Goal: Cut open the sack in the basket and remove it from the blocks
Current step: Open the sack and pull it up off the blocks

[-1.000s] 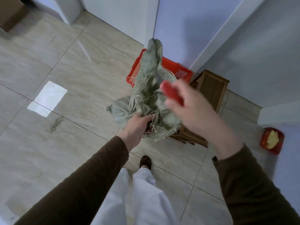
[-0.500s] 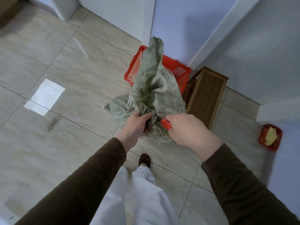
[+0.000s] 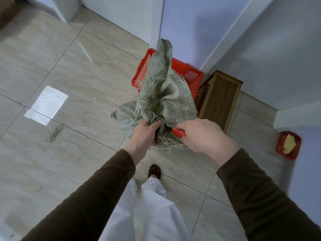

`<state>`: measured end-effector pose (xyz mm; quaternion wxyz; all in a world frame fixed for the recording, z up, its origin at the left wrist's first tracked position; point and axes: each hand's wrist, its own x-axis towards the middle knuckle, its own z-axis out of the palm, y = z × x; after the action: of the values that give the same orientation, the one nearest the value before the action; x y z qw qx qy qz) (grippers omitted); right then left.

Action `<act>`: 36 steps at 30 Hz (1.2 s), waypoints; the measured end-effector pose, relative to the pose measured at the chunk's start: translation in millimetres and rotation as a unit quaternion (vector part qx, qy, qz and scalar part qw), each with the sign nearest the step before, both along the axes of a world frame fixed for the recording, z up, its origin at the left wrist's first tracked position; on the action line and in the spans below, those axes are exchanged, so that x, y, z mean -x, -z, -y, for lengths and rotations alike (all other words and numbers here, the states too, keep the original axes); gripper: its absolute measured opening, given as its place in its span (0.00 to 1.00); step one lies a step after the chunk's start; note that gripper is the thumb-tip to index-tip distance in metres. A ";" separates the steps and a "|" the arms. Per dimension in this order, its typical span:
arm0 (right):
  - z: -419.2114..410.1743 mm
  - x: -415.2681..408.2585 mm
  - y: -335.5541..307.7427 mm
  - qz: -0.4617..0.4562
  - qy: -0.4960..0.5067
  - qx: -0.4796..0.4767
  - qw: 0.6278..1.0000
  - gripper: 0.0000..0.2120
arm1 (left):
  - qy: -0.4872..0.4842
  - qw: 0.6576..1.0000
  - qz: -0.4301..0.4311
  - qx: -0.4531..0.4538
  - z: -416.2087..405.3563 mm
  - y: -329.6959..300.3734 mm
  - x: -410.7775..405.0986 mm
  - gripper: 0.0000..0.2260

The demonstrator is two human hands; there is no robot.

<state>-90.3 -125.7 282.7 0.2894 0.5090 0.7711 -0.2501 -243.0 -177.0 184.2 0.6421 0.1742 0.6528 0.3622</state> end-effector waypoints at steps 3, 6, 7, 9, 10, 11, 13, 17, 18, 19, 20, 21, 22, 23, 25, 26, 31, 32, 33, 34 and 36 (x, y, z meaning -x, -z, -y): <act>1.9 1.2 1.4 0.012 -0.005 -0.028 1.000 0.15 | 0.014 1.000 0.005 -0.008 1.3 -1.5 -3.7 0.08; 5.9 5.2 5.7 0.012 0.009 -0.043 0.999 0.14 | 0.005 0.999 0.025 -0.025 1.7 -4.5 -5.9 0.06; 7.2 6.2 7.2 0.012 0.011 -0.036 0.999 0.14 | -0.006 0.999 0.027 -0.026 1.6 -4.0 -5.4 0.05; 8.5 7.0 9.3 0.012 0.011 -0.024 1.000 0.15 | -0.027 0.999 0.028 -0.020 1.0 -3.5 -2.5 0.04; 8.4 6.8 10.2 0.009 0.010 -0.030 0.999 0.14 | -0.031 0.999 0.028 -0.017 0.8 -3.4 -1.3 0.04; 8.3 6.0 10.9 0.004 0.012 -0.043 0.999 0.14 | -0.029 0.999 0.027 -0.015 0.8 -3.2 -0.7 0.04; 9.1 5.0 10.8 -0.003 0.017 -0.067 0.998 0.13 | -0.018 0.999 0.024 -0.014 0.5 -3.4 -1.4 0.05; 14.7 8.5 11.5 -0.004 -0.004 -0.071 0.997 0.13 | -0.007 0.999 0.030 -0.015 -2.3 -4.5 -2.3 0.05; 15.8 10.1 11.6 -0.008 0.003 -0.084 0.996 0.13 | -0.006 0.999 0.031 -0.017 -2.8 -4.9 -2.3 0.05; 16.4 11.7 12.0 -0.013 0.015 -0.097 0.995 0.13 | -0.006 0.999 0.033 -0.019 -3.4 -5.4 -2.9 0.05; 16.5 12.7 12.4 -0.017 0.027 -0.105 0.994 0.13 | -0.006 0.999 0.033 -0.021 -3.9 -5.7 -3.8 0.05; 16.2 13.2 13.2 -0.022 0.037 -0.108 0.993 0.13 | -0.006 0.999 0.031 -0.023 -4.4 -6.2 -4.4 0.05; 15.4 13.1 14.1 -0.027 0.044 -0.108 0.993 0.12 | -0.005 0.999 0.027 -0.023 -4.9 -6.3 -4.2 0.05; 14.5 11.9 15.0 -0.029 0.048 -0.105 0.993 0.12 | -0.006 0.999 0.023 -0.021 -5.4 -5.7 -3.3 0.05; 12.5 8.8 16.1 -0.030 0.046 -0.107 0.993 0.10 | -0.007 1.000 0.014 -0.019 -6.3 -3.1 -0.9 0.05; 12.1 8.2 16.1 -0.032 0.044 -0.112 0.992 0.09 | -0.003 1.000 0.006 -0.021 -6.6 -1.9 -0.8 0.05; 15.5 14.9 18.3 -0.061 0.051 -0.135 0.988 0.08 | 0.010 0.999 -0.007 -0.053 -6.0 1.2 -10.4 0.06; 15.6 14.5 19.4 -0.070 0.065 -0.141 0.985 0.07 | -0.002 0.999 0.001 -0.054 -6.3 2.2 -10.0 0.06; 15.6 13.4 20.6 -0.083 0.083 -0.146 0.982 0.07 | -0.019 0.998 0.013 -0.051 -6.2 2.5 -8.9 0.06; 15.8 12.3 21.8 -0.099 0.103 -0.145 0.979 0.08 | -0.037 0.998 0.031 -0.047 -6.1 3.2 -6.8 0.06; 17.9 11.8 24.6 -0.135 0.133 -0.131 0.973 0.10 | -0.052 0.996 0.068 -0.038 -6.3 3.4 -1.7 0.08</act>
<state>-102.2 -143.5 258.1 0.0779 0.6017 0.7546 -0.2498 -241.3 -170.7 180.9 0.6584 0.1392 0.6015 0.4305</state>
